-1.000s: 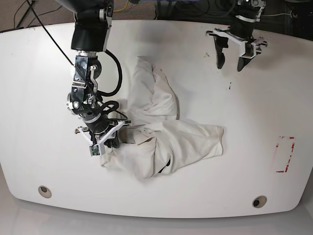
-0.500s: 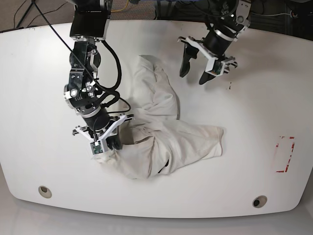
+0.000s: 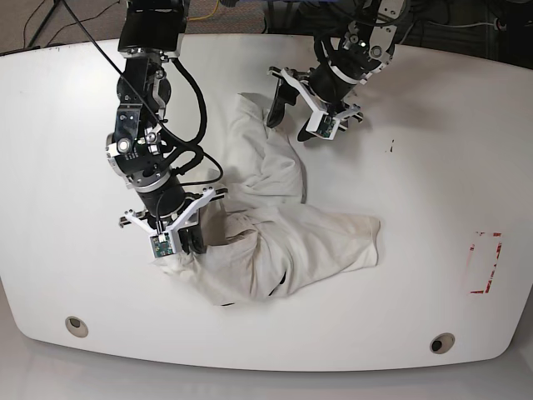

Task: Layout the t-shirt on the table in an organized manner, then fold the t-shirt properly
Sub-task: 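Reach the left gripper to the shirt's other end and pinch it, then lift the shirt with both grippers and pull the ends apart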

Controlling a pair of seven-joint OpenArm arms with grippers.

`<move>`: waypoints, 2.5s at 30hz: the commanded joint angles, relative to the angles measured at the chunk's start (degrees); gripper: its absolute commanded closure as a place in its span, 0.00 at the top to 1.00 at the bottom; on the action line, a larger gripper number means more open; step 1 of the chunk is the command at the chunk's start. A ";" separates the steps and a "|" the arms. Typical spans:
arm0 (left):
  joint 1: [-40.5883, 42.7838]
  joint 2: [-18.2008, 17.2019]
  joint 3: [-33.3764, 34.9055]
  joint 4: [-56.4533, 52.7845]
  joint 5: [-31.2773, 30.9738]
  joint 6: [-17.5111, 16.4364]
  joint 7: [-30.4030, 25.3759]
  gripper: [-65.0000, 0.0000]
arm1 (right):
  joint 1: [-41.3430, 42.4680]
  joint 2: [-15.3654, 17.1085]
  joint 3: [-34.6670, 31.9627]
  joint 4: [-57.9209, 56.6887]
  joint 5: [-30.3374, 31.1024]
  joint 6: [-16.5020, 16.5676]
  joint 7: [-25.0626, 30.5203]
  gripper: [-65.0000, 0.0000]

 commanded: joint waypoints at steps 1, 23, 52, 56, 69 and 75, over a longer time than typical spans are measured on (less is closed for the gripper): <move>-0.65 0.10 1.48 -1.14 -0.31 -0.40 -1.41 0.55 | 1.15 0.13 -0.09 1.71 0.55 0.10 1.81 0.00; -9.62 0.37 6.93 -14.06 -0.48 -0.40 -1.24 0.47 | 0.63 0.04 0.00 5.22 0.55 0.19 1.81 0.00; -6.63 -4.03 -13.47 4.40 -0.66 -5.93 7.73 0.00 | 6.52 1.80 3.87 6.37 0.64 0.10 1.89 0.00; -6.63 -4.38 -19.10 8.36 -0.66 -8.57 10.46 0.00 | 9.07 2.59 3.87 5.93 0.64 0.10 1.89 0.00; -15.68 -5.17 -36.50 11.79 -0.66 -18.77 16.61 0.00 | 19.35 4.97 3.78 1.79 0.55 0.01 0.40 0.00; -23.51 -5.17 -42.48 11.70 -0.66 -21.58 22.68 0.00 | 25.07 5.49 3.78 -2.95 0.55 0.01 -0.13 0.00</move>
